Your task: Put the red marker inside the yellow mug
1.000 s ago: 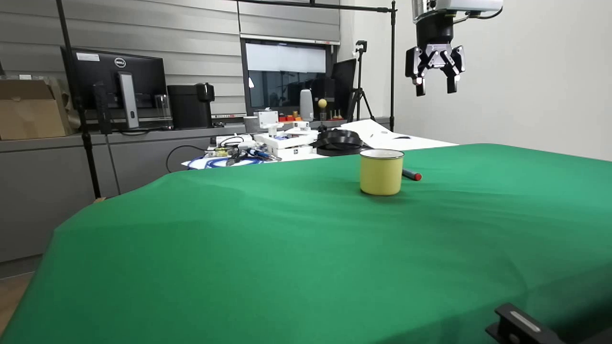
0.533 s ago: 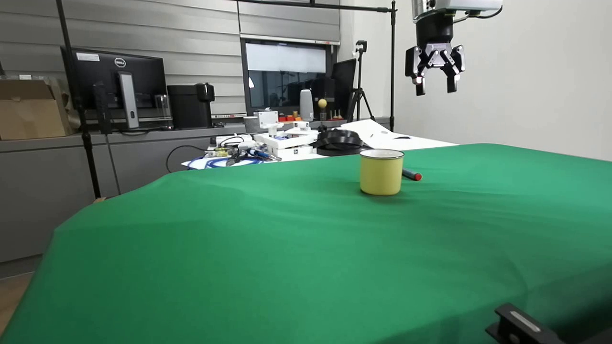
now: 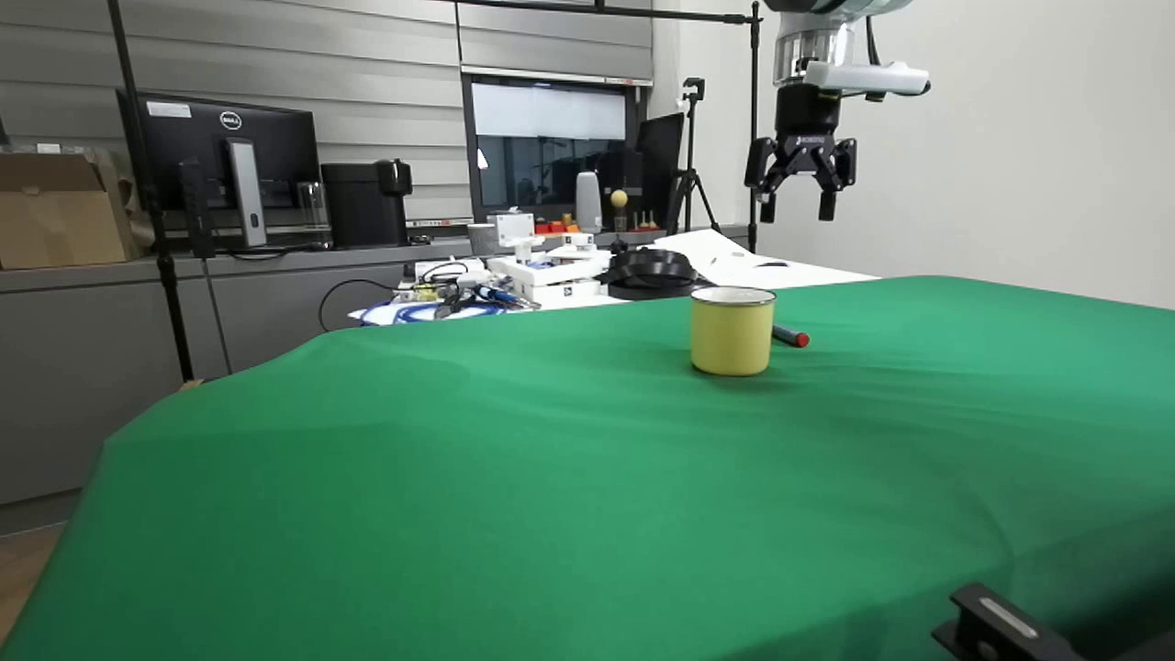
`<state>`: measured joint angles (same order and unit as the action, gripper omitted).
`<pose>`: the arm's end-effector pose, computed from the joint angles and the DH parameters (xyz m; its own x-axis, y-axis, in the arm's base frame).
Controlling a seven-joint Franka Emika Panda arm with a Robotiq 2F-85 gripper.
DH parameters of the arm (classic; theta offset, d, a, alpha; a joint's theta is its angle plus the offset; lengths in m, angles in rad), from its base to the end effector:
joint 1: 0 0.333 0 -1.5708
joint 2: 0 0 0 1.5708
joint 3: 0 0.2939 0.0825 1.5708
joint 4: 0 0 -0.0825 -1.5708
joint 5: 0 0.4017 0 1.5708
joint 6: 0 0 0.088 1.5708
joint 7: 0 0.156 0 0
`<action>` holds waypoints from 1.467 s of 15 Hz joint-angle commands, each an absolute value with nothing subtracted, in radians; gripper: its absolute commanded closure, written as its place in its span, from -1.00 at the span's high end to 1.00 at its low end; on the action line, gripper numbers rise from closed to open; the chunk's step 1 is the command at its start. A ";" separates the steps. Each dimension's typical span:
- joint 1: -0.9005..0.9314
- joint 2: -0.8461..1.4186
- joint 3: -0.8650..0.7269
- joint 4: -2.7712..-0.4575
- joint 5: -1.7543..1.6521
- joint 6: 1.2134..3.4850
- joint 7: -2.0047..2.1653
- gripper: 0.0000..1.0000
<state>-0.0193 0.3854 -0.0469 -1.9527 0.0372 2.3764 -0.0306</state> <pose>0.6260 -0.0400 0.2026 0.9975 -0.0582 0.0390 -0.0580 -0.9983 -0.0080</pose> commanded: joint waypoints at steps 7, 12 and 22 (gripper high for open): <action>-0.050 0.564 0.007 -1.908 0.135 2.491 -0.032 1.00; -0.047 0.616 0.009 -1.902 0.113 2.491 -0.051 1.00; -0.037 0.671 -0.002 -1.869 0.061 2.464 -0.074 -0.11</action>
